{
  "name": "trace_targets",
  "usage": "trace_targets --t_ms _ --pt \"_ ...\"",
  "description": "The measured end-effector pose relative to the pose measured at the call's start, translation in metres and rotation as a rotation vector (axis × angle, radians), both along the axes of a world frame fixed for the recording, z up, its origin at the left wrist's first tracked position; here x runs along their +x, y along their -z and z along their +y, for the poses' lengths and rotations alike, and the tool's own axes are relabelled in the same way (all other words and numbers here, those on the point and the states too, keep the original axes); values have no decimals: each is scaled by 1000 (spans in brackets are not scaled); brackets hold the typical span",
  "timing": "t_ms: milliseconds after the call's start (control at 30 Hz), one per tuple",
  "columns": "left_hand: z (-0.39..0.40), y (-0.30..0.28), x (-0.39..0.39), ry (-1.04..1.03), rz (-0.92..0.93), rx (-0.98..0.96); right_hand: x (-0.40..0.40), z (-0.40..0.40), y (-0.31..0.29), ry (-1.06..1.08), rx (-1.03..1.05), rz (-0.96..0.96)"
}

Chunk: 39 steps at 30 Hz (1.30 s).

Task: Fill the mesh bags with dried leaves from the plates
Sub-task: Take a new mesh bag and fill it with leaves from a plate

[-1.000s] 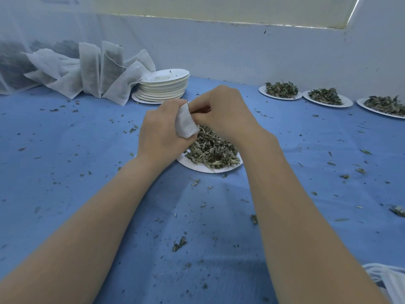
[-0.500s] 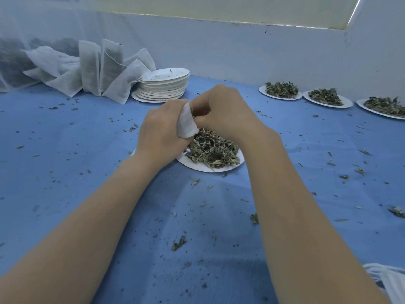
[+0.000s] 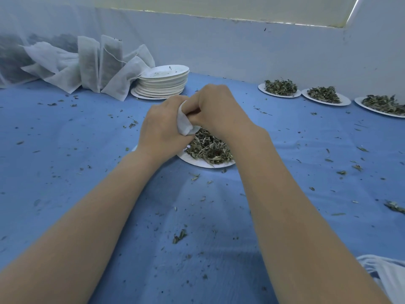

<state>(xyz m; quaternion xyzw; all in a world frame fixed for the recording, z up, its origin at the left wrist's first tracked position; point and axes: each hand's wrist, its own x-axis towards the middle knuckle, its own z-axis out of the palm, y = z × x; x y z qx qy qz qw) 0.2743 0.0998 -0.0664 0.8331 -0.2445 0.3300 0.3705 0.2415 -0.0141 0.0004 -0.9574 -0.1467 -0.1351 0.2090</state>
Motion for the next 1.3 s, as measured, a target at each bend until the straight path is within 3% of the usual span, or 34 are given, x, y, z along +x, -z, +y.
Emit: trace_targets --t_ms 133,233,300,500,667,767,867,933,1033,1300 --pt "5 -1 2 4 33 37 -3 -8 -13 -122 14 146" --pt "11 -2 5 12 63 26 -3 -9 -25 -177 -115 234" --pt "15 -3 6 -2 97 -1 -1 -6 -26 -181 -142 222" --pt "13 -4 4 -27 105 -10 11 6 -4 18 -77 -46" --pt "12 -3 3 -4 57 110 12 0 0 -39 -94 154" --pt "18 -1 6 -41 75 124 4 -12 -10 -135 7 215" --pt "23 0 9 -119 122 94 -1 -34 -12 -92 166 185" --pt "24 1 9 -132 126 93 -4 -49 -7 9 -30 189" --pt "22 4 8 -115 140 96 -6 -63 8 125 -313 387" --pt "21 4 5 -106 195 67 0 -54 29 86 -266 212"
